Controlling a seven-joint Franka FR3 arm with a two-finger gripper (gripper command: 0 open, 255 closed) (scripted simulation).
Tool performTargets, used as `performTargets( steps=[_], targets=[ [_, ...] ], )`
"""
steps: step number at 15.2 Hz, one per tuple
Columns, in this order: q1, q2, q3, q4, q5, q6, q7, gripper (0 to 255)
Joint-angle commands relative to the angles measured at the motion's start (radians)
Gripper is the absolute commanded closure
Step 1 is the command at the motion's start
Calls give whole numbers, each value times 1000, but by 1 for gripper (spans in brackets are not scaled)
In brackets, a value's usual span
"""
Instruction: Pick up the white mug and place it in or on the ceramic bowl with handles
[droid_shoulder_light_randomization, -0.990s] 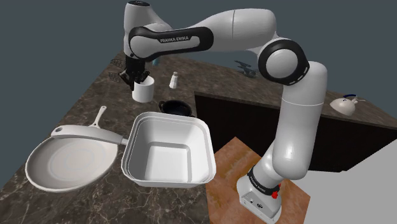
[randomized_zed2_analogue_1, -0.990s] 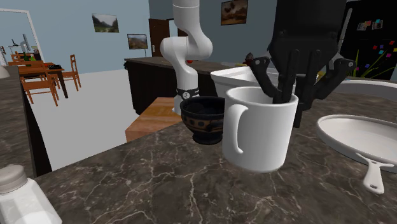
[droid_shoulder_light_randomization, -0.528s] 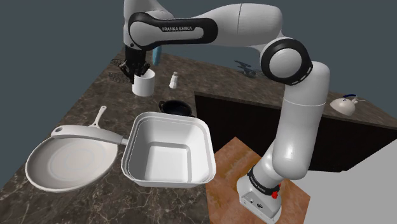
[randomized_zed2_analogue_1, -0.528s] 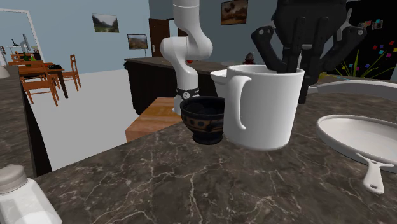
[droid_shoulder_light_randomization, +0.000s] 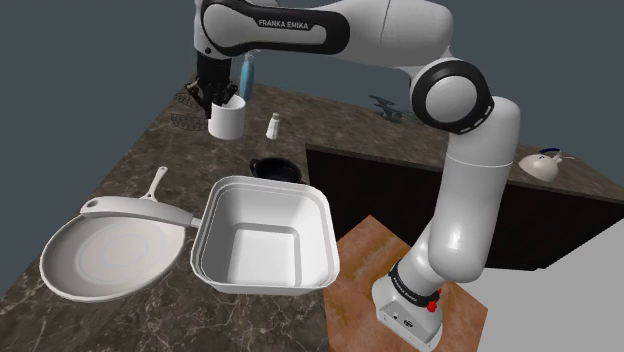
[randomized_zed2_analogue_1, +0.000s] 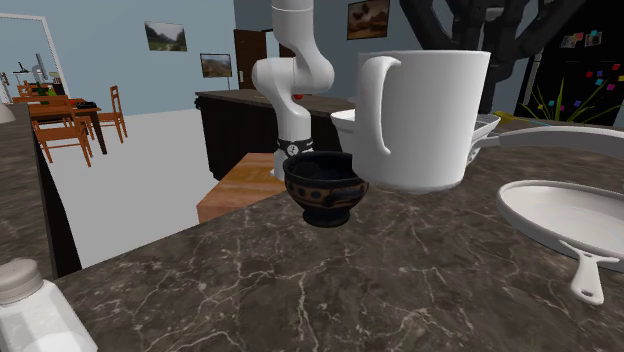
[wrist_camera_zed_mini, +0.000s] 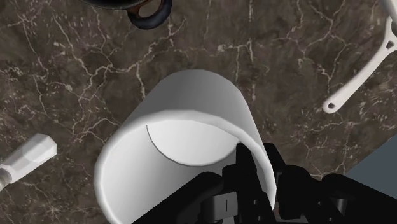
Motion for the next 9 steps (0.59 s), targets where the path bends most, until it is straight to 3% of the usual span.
performTargets(
  steps=[1, 3, 9],
  targets=[
    [3, 1, 1, 30, 0, -29, 0, 255],
    [5, 2, 1, 52, 0, -50, -2, 255],
    [-56, -279, 3, -309, 72, 41, -47, 255]
  ],
)
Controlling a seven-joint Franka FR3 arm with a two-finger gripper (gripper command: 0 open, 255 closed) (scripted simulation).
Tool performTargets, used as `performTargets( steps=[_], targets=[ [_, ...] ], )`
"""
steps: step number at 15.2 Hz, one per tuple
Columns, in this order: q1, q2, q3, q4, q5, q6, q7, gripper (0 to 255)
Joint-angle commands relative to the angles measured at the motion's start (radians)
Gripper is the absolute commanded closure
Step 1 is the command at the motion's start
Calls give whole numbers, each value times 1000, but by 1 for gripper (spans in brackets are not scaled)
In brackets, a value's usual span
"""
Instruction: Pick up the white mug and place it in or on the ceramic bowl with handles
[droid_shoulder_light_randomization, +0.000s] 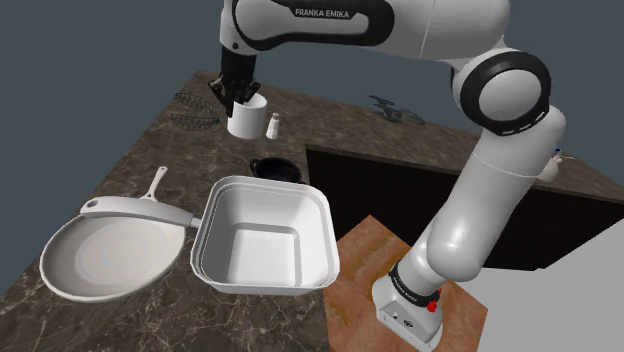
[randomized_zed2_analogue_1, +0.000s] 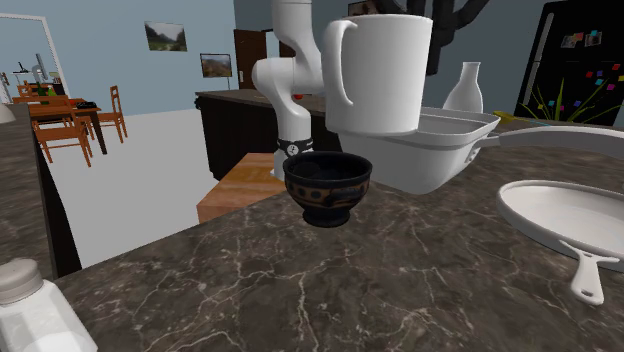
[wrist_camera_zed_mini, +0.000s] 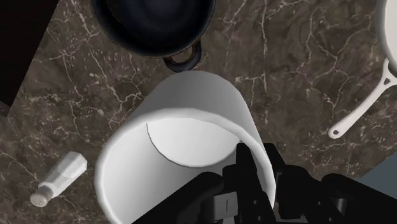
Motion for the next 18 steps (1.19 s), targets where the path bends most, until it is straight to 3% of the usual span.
performTargets(
  steps=[1, 8, 18],
  targets=[
    [-17, -93, -4, -115, 26, 26, -22, 255],
    [-39, -387, -38, -413, 101, 42, -102, 255],
    [-37, -368, -35, -529, 97, 176, -94, 255]
  ],
)
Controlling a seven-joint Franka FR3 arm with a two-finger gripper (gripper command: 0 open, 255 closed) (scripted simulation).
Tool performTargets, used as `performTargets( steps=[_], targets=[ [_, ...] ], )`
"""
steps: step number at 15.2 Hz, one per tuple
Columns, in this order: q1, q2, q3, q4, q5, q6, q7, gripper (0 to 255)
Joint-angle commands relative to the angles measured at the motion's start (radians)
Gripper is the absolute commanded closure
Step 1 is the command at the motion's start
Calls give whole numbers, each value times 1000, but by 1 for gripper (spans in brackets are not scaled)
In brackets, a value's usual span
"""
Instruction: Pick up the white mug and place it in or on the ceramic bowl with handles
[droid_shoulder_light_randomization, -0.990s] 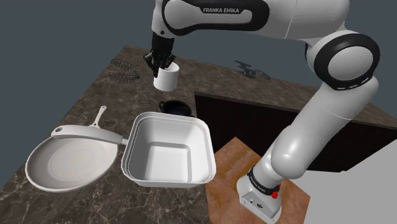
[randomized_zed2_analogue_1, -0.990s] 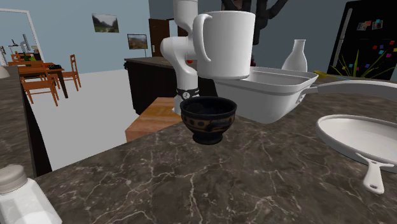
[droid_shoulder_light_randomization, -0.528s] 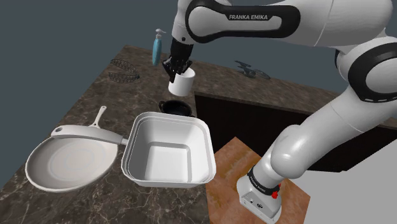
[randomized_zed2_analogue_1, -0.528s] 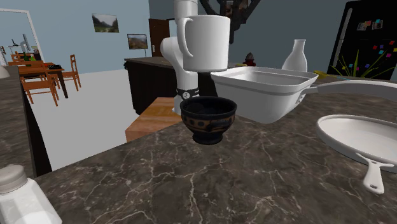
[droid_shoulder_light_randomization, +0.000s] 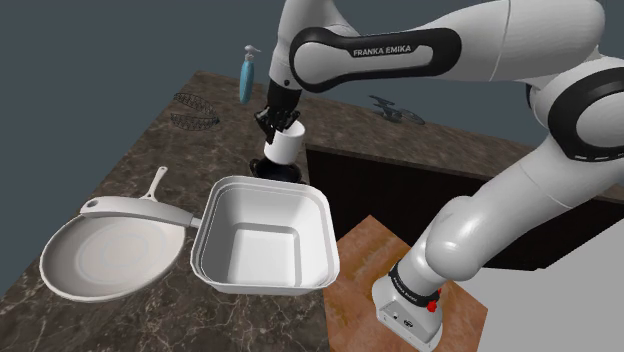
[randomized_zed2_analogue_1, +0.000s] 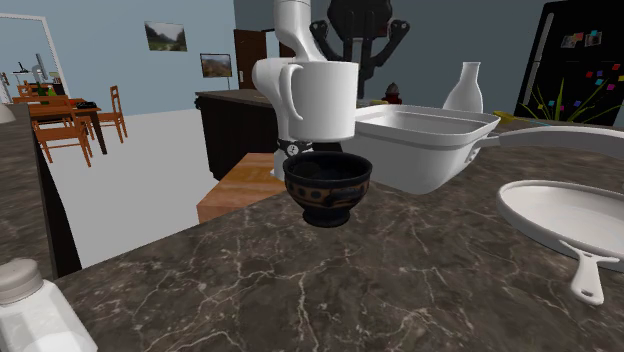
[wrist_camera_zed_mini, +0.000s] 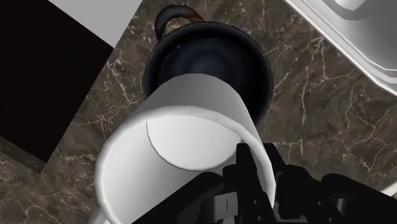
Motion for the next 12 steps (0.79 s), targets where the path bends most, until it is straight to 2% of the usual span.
performTargets(
  steps=[1, 8, 12],
  targets=[
    [0, 5, 1, -20, -1, 26, 2, 255],
    [0, 32, 5, -85, -8, 117, 11, 255],
    [0, 32, 5, -85, -8, 117, 11, 255]
  ],
)
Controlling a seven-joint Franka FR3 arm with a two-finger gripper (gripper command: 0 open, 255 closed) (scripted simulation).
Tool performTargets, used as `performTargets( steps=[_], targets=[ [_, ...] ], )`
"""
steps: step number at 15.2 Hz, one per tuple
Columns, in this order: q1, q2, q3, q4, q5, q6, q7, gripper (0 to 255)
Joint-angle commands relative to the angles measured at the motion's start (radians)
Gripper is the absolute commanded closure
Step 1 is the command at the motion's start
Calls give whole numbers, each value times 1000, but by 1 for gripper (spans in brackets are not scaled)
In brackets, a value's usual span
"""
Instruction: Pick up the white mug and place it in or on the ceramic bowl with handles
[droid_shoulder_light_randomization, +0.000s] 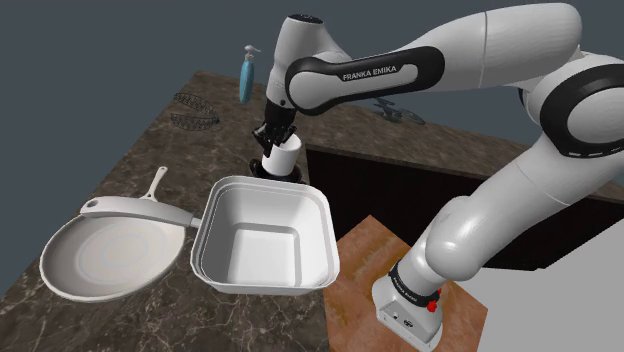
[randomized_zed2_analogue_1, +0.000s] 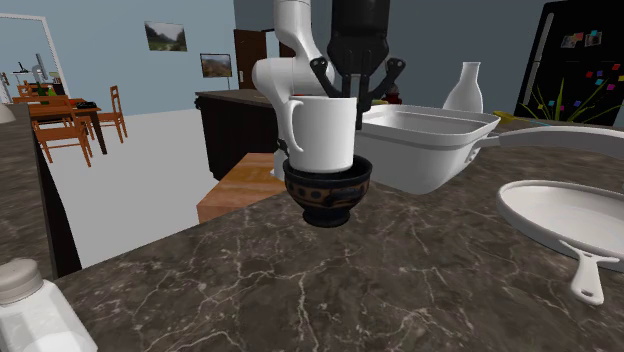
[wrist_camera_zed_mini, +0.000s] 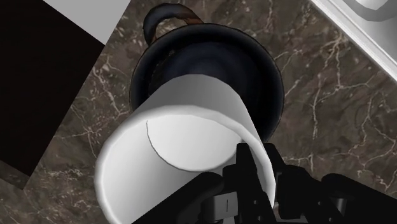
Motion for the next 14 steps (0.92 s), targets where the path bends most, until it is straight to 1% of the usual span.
performTargets(
  steps=[1, 3, 4, 9, 13, 14],
  targets=[
    [0, 0, 0, -1, 0, 1, 0, 255],
    [0, 0, 0, -1, 0, 1, 0, 255],
    [0, 0, 0, -1, 0, 1, 0, 0],
    [0, 0, 0, -1, 0, 1, 0, 0],
    [3, -50, -4, 78, 12, -126, -9, 0],
    [3, -50, -4, 78, 12, -126, -9, 0]
  ],
)
